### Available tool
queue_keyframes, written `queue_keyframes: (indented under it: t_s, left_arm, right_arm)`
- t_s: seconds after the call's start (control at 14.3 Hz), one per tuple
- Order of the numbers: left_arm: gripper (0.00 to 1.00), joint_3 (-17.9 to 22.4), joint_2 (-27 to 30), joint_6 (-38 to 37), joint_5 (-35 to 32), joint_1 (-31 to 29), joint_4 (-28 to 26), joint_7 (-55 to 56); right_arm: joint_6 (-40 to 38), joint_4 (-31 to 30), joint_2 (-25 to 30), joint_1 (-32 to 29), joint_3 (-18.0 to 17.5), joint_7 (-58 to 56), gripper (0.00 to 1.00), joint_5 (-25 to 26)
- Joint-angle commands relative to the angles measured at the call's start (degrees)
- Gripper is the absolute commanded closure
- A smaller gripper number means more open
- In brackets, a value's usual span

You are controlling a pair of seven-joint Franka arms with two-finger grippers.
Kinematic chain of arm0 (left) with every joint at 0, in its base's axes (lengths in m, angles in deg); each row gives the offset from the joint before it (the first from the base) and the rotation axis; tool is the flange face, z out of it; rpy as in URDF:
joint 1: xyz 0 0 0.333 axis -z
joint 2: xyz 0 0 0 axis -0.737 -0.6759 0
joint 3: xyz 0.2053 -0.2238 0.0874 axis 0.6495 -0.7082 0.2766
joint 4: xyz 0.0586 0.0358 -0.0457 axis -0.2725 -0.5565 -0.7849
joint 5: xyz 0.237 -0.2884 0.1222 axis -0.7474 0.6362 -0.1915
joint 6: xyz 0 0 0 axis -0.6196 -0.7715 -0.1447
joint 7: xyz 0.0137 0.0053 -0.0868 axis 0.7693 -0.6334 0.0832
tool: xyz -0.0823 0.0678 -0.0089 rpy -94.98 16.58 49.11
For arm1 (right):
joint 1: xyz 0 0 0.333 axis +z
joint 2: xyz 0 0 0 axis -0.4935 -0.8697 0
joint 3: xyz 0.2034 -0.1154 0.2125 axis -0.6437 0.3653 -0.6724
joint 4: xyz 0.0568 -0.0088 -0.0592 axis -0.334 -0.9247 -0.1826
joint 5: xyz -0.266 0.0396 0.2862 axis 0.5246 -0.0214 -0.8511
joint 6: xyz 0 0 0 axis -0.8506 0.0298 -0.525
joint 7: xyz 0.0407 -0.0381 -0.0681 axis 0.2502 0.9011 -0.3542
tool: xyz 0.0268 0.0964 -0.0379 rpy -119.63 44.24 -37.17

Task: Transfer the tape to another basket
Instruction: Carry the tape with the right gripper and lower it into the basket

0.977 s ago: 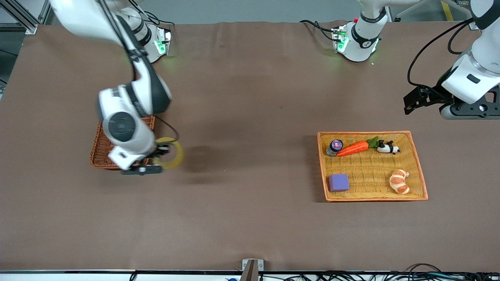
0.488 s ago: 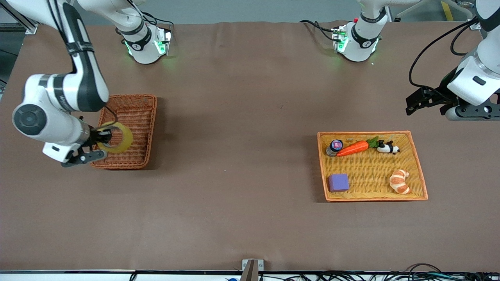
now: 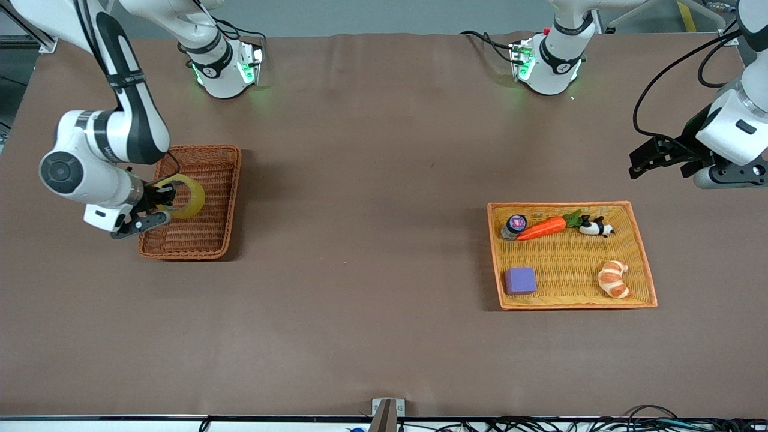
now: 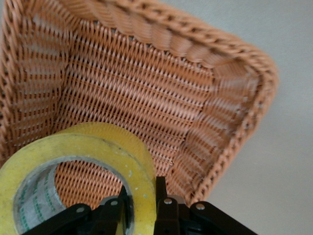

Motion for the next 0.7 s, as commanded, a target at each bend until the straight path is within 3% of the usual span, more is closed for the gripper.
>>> queue_keyframes:
  t_s: [0.0,0.28,0.35,0.49,0.63]
  left_arm:
    - [0.0,0.5,-0.57,0.81,0.47,0.34,0.76,-0.05]
    - [0.0,0.59,-0.66,0.81,0.3,0.34,0.77,-0.48]
    - [0.0,0.59,-0.74,0.81,0.21,0.34,0.94,-0.49]
    - [0.0,0.59,-1.27,1.51,0.3,0.34,0.94,-0.49]
    - [0.0,0.59,-1.45,1.69,0.21,0.34,1.03,-0.49]
  right_arm:
    - [7.05,-7.41,2.25,-0.79,-0.5,-1.53,0.98,-1.36]
    - [11.46,-9.01,0.15,-0.88,-0.5,-1.53,0.9,-1.45]
    - [11.99,-9.01,-0.38,-0.79,-0.5,-1.44,0.71,-1.45]
    - [12.0,-8.49,-0.74,-0.7,-0.59,-1.35,0.0,-1.71]
    - [11.82,-6.13,-0.3,-0.35,-1.03,-1.09,0.0,-1.97]
